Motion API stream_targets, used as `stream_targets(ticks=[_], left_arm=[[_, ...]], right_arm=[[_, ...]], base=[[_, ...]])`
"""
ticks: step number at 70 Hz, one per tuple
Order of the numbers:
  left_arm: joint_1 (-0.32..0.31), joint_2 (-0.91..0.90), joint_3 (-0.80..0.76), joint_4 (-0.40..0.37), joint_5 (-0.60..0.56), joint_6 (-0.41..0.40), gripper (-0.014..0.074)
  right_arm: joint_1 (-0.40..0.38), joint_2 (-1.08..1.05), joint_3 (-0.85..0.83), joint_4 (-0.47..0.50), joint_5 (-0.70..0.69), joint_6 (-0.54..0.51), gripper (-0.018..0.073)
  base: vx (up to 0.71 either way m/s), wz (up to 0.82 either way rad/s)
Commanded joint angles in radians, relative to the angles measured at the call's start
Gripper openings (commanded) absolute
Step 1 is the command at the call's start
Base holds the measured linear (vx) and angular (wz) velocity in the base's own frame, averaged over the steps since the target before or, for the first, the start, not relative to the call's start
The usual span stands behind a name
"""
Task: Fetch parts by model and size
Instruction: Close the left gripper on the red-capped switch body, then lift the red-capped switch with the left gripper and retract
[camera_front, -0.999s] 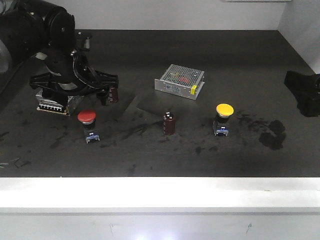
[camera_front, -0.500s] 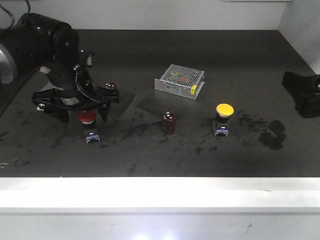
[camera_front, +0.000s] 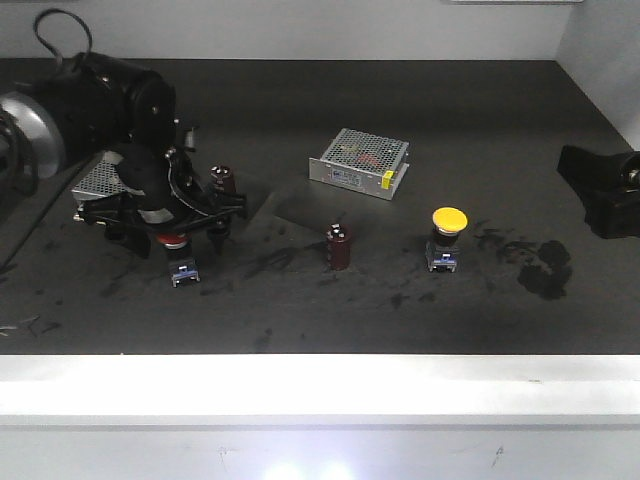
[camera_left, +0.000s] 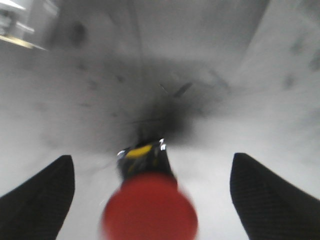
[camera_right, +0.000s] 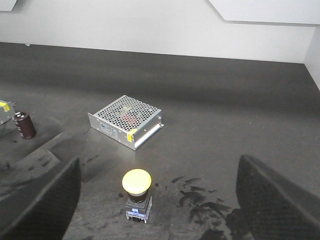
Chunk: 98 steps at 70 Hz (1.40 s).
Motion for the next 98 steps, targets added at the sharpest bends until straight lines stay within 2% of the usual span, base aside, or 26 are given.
stream_targets(ticks=[1, 20, 30, 43, 62, 73, 89, 98], left_arm=[[-0.005, -0.03, -0.022, 0.009, 0.006, -0.011, 0.0587], [-0.005, -0.02, -0.022, 0.008, -0.006, -0.011, 0.0583], [-0.005, -0.02, -0.022, 0.007, 0.002, -0.011, 0.0528], [-0.005, -0.02, -0.022, 0.008, -0.017, -0.012, 0.0358], [-0.005, -0.022, -0.023, 0.013, -0.046, 0.001, -0.0011], [-0.017, -0.035, -0.023, 0.037, -0.07, 0.025, -0.0008], [-0.064, -0.119, -0.022, 0.203, -0.095, 0.026, -0.0008], [-0.066, -0.188, -0.021, 0.24, -0.134, 0.035, -0.0008]], right_arm=[[0.003, -0.002, -0.03, -0.011, -0.069, -0.011, 0.0594], [0.003, -0.002, -0.03, -0.011, -0.069, -0.011, 0.0594], [0.003, -0.002, -0.03, -0.011, -0.069, -0.011, 0.0594], [0.003, -0.002, -0.03, -0.011, -0.068, -0.011, 0.0594], [0.003, -0.002, -0.03, -0.011, -0.057, -0.011, 0.0594], [0.003, -0.002, -0.03, -0.011, -0.048, -0.011, 0.0594], [0.003, -0.002, -0.03, -0.011, -0.036, -0.011, 0.0594], [0.003, -0.002, -0.03, -0.011, -0.035, -0.011, 0.0594]], base=[[0.0, 0.0], [0.0, 0.0], [0.0, 0.0], [0.0, 0.0], [0.0, 0.0], [0.0, 0.0], [0.0, 0.0], [0.0, 0.0]])
